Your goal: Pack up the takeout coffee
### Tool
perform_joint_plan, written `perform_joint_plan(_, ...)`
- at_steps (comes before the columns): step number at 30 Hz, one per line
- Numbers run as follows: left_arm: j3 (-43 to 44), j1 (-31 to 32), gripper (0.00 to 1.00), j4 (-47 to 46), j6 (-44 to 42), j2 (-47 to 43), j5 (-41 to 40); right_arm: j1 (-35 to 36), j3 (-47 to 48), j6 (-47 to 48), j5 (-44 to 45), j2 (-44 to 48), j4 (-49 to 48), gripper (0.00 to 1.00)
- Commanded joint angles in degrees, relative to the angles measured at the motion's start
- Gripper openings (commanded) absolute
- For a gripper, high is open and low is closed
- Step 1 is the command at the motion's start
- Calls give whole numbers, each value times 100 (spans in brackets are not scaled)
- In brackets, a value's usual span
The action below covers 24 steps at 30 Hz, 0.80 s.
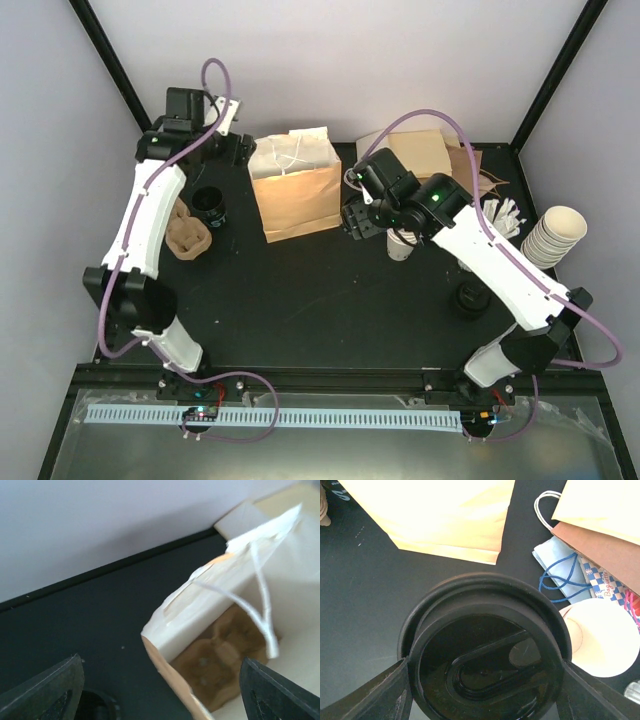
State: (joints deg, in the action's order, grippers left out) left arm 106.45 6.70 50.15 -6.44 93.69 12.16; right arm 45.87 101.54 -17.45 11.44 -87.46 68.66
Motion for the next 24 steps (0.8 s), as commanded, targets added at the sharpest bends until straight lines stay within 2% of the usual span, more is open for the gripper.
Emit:
perform_joint_plan(1, 298, -32, 87, 143, -1628, 465, -492, -32, 42, 248, -57, 288, 176, 71)
perform_joint_plan(7, 477, 33, 88, -88, -2153, 798, -80, -57, -96, 293, -45, 560, 159, 71)
perform_joint_plan(12, 1044, 183, 88, -128, -2184, 1277, 73, -65, -319, 217, -126, 735, 36, 71)
perform_joint_plan(20, 1696, 355, 84, -225, -2126, 1899, 834, -140, -375, 195, -94, 900, 42, 71)
perform_joint_plan(22, 1804, 373, 80, -290, -2044, 1991, 910, -170, -363, 193, -109, 919, 50, 71)
perform_joint_plan(24, 1803, 360, 66, -465, -1873, 1995, 948, -194, -366, 204, -115, 924, 54, 71)
